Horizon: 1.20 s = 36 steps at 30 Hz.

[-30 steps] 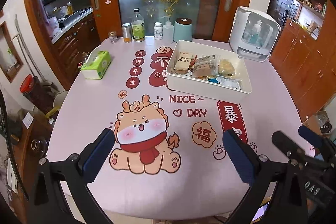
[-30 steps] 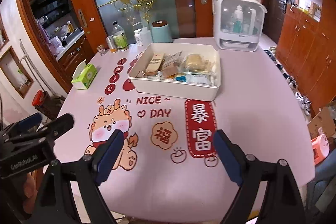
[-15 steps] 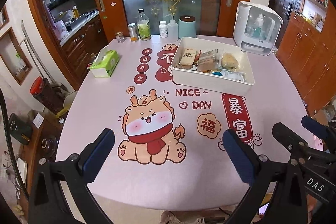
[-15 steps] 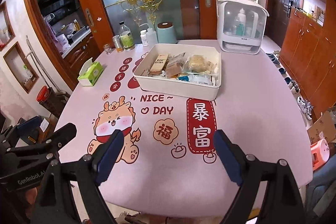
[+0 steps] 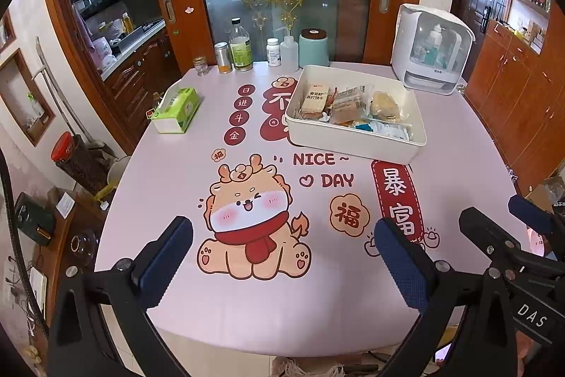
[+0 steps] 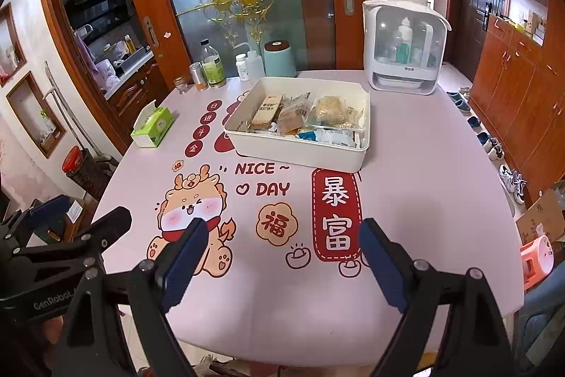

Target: Organize snacks

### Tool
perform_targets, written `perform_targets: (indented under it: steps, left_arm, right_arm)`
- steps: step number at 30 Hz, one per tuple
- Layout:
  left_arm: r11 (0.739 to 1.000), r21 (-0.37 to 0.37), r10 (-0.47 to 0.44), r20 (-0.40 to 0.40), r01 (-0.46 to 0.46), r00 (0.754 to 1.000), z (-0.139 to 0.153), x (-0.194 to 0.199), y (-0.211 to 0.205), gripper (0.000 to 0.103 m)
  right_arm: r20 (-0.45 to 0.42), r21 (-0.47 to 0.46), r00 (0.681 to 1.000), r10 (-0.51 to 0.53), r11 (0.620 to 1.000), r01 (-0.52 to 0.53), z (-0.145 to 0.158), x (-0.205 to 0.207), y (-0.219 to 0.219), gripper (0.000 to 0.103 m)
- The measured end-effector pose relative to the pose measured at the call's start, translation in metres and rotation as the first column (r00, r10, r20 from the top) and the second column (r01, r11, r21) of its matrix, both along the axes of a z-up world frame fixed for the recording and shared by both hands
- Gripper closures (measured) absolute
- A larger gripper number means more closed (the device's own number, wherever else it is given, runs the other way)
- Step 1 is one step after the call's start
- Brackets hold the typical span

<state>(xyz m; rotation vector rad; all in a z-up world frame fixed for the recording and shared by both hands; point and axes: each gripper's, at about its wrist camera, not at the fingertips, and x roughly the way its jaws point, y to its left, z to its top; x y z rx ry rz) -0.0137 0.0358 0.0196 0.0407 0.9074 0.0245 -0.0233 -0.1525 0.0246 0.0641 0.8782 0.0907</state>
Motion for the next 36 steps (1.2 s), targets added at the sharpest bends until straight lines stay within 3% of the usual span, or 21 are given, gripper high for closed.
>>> perform_targets:
  steps: [36]
  left_arm:
    - [1.0, -0.011, 0.007, -0.033, -0.007, 0.999, -0.011, 0.001, -0.002, 0.001]
  right_arm:
    - [-0.021, 0.005, 1.0, 0.0, 1.0, 0.0, -0.014, 0.002, -0.003, 0.015]
